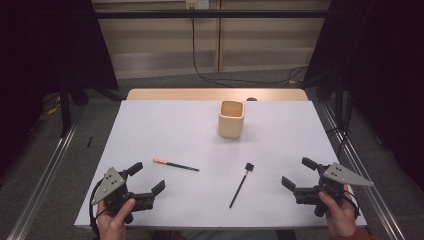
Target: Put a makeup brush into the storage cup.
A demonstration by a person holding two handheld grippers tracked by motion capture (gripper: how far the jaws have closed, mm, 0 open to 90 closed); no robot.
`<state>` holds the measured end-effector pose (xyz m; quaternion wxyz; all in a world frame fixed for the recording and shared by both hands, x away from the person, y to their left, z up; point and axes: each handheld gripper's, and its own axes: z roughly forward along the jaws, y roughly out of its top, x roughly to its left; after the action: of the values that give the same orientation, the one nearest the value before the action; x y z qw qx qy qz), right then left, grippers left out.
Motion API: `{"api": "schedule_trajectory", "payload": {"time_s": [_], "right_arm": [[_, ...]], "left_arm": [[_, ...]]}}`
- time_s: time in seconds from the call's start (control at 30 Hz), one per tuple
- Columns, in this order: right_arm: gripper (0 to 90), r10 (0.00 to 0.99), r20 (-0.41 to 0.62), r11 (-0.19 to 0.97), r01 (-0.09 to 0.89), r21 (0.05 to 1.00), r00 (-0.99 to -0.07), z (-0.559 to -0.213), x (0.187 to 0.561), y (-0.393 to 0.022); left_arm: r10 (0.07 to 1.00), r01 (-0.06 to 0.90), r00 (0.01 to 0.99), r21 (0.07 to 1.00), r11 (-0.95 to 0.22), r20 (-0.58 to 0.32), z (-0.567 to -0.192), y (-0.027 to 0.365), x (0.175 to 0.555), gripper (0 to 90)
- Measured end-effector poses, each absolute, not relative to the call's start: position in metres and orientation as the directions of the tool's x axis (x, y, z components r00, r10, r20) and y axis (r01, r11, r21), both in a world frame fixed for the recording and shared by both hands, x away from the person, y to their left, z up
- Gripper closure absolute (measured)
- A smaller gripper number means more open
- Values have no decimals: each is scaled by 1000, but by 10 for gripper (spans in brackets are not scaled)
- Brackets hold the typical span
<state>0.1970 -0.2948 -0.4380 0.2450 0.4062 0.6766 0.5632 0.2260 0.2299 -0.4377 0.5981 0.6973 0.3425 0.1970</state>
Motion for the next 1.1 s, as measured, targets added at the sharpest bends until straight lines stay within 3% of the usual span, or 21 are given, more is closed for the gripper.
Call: {"api": "schedule_trajectory", "payload": {"time_s": [0.63,1.1], "right_arm": [[0,815,130,34,270,962,-565,-437,196,-291],[0,803,123,49,270,961,-583,-438,195,-289]], "left_arm": [[684,234,716,971,-48,-139,-435,222,224,25],[661,227,740,971,-72,-124,-422,209,253,25]]}}
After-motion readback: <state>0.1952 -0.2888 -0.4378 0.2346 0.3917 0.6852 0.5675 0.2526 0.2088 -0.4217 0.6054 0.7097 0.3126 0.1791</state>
